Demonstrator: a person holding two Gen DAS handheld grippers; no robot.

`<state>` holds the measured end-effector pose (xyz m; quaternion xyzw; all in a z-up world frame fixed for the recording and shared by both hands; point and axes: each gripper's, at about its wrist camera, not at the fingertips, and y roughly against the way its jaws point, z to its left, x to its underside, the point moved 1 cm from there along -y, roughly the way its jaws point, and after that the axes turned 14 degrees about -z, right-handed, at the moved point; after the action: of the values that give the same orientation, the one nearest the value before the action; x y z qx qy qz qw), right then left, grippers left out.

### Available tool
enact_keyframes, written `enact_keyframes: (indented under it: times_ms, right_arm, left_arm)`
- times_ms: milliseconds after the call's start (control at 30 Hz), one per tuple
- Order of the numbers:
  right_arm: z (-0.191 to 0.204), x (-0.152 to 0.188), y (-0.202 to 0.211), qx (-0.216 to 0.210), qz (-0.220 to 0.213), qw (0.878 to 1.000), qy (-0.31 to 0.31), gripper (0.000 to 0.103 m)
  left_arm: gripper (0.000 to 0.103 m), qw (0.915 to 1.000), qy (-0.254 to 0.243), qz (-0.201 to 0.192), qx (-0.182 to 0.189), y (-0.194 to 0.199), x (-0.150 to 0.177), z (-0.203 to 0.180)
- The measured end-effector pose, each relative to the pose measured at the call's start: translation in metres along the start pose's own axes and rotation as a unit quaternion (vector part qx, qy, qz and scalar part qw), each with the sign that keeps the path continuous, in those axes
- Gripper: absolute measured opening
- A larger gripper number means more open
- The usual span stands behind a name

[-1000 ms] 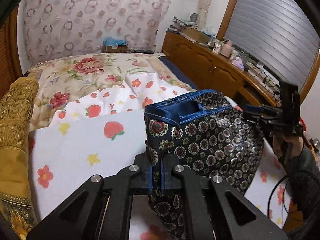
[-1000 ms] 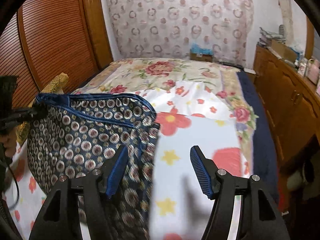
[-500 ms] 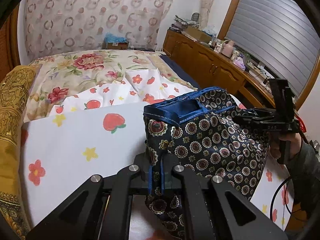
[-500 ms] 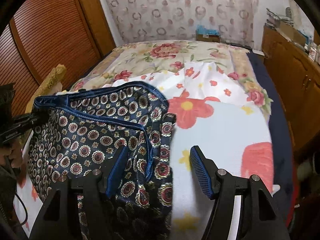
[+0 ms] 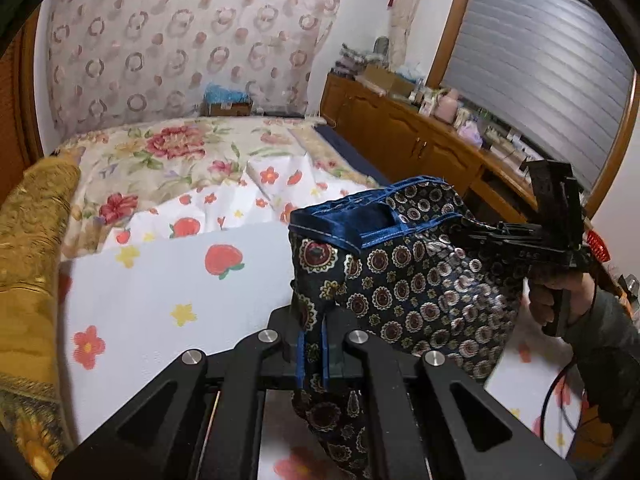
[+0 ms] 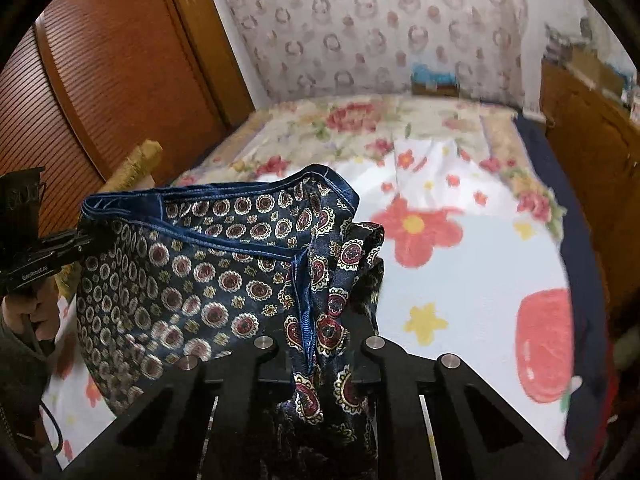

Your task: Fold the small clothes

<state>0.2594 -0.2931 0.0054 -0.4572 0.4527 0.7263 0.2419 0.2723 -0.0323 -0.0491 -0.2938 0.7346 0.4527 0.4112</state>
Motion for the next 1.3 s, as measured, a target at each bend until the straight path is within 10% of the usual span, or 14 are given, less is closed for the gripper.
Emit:
enact_keyframes:
  times_ms: [500, 900, 1300]
  right_arm:
    - [0.114, -0.089, 0.027, -0.083, -0.112, 0.984, 0.112, 0.011]
    - [0.233, -0.164, -0.091, -0.176, -0.105, 0.949, 0.240, 0.011]
    - [0.300, -0.176, -0.220, -0.200, -0.037, 0.943, 0.265, 0.013]
  left_arm:
    - [0.006, 0.9877, 0.021, -0.126, -0.090, 0.137, -0.019, 0.042]
    - [0.006, 0.9649, 0.072, -0.166, -0.191, 0.199, 0.008, 0.118]
    - [0.006, 0.9512, 0.144, -0.125, -0.243, 0.201, 0.063, 0.180]
